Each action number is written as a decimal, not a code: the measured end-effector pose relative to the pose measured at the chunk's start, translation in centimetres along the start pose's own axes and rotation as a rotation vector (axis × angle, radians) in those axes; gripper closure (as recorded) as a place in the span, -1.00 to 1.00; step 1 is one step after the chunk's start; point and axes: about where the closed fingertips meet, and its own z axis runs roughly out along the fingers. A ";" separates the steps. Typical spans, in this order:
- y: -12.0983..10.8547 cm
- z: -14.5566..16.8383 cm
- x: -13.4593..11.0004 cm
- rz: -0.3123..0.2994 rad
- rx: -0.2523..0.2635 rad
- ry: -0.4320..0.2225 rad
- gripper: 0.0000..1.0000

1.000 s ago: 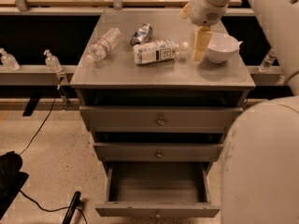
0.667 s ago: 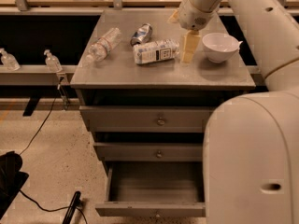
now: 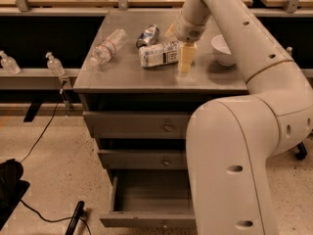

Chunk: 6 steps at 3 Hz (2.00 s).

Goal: Place blue plastic bottle into bottom drawer

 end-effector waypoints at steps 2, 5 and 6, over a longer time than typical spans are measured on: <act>2.0 -0.1 -1.2 0.006 -0.070 -0.112 -0.01; 11.4 -14.9 -1.4 0.213 0.041 -0.171 1.00; 10.6 -14.2 -1.3 0.213 0.043 -0.182 1.00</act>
Offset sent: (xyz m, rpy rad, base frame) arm -0.0673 -0.0061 0.0309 0.1994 0.3169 0.1124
